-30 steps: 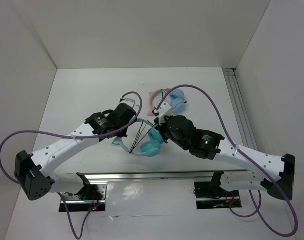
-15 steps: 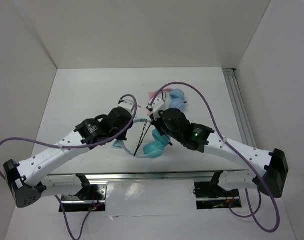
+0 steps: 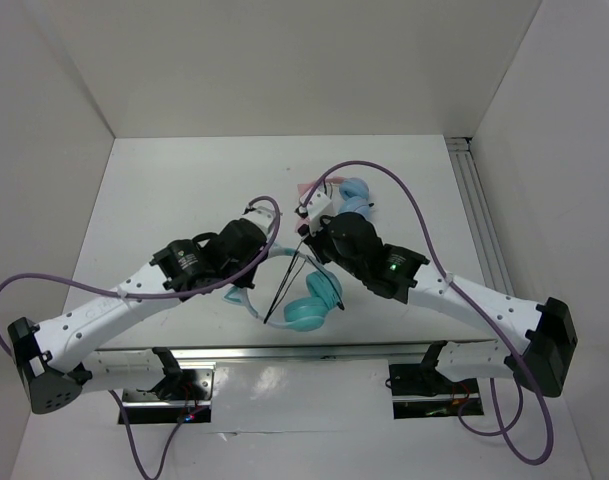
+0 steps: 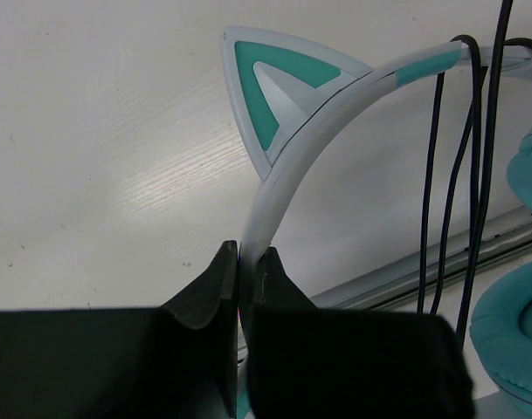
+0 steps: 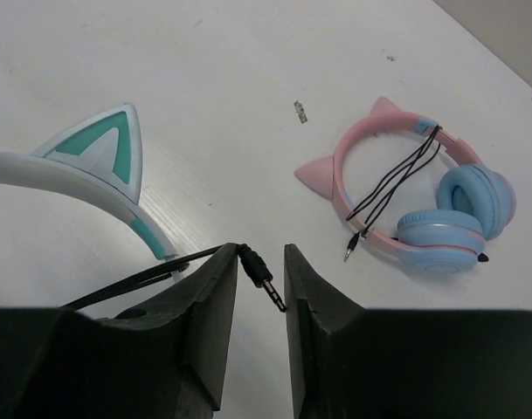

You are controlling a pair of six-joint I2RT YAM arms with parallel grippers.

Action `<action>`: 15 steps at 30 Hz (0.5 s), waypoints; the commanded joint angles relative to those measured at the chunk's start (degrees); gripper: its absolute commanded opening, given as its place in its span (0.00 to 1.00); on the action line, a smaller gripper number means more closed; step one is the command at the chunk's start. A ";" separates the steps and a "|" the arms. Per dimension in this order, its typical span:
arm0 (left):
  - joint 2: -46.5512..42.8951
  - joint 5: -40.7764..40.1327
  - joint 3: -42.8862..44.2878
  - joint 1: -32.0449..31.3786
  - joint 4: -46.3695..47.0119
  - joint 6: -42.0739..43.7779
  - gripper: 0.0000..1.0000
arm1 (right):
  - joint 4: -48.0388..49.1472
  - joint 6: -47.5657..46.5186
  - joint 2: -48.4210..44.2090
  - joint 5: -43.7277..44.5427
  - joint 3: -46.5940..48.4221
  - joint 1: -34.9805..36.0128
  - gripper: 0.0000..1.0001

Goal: Wrap the headphones

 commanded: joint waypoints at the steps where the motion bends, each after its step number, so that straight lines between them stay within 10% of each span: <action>1: -1.09 5.11 1.46 -0.79 -3.45 2.76 0.00 | 6.35 -2.53 0.16 6.76 -0.17 -1.95 0.35; 15: -1.62 0.28 4.27 -0.79 -5.30 0.65 0.00 | 5.21 2.03 2.44 7.63 -2.46 -3.70 0.55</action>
